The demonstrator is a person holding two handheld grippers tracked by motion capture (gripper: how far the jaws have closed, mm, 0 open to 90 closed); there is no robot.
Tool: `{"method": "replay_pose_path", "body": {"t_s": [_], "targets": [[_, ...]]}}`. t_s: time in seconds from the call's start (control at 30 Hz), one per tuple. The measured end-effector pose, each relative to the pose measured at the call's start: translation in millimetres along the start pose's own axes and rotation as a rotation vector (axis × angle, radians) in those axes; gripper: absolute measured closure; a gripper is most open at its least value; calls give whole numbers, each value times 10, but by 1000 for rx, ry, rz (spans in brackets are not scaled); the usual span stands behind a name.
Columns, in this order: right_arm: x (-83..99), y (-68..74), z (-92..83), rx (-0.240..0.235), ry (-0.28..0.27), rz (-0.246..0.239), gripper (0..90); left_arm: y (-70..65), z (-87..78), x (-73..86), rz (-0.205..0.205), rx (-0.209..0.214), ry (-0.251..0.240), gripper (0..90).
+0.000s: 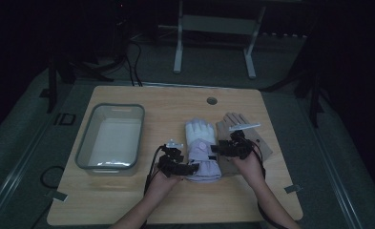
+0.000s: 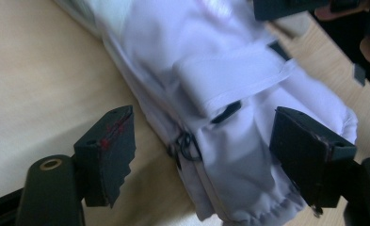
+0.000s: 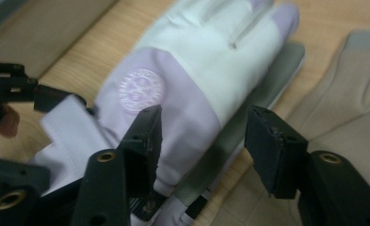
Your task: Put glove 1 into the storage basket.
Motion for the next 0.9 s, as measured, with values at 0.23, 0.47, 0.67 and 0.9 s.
{"method": "replay_pose_path", "body": {"t_s": [0.23, 0.47, 0.67, 0.9], "targets": [[242, -51, 267, -81, 107, 97, 445, 88, 175, 92, -16, 15, 69, 252], [322, -115, 361, -177, 124, 199, 523, 85, 219, 108, -22, 47, 79, 365], [284, -57, 348, -182, 107, 150, 714, 57, 206, 106, 3, 50, 88, 546], [244, 8, 284, -134, 86, 108, 764, 22, 163, 90, -6, 54, 92, 691]]}}
Point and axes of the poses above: each handheld gripper's, and its own axes: z roughly forward along the jaws, x roughly out of its underside, y roughly to its left, the point moved 5 cm from there along z, roughly forward along the jaws, and after that the axes turned 14 degrees about -z, right-handed, at the moved point
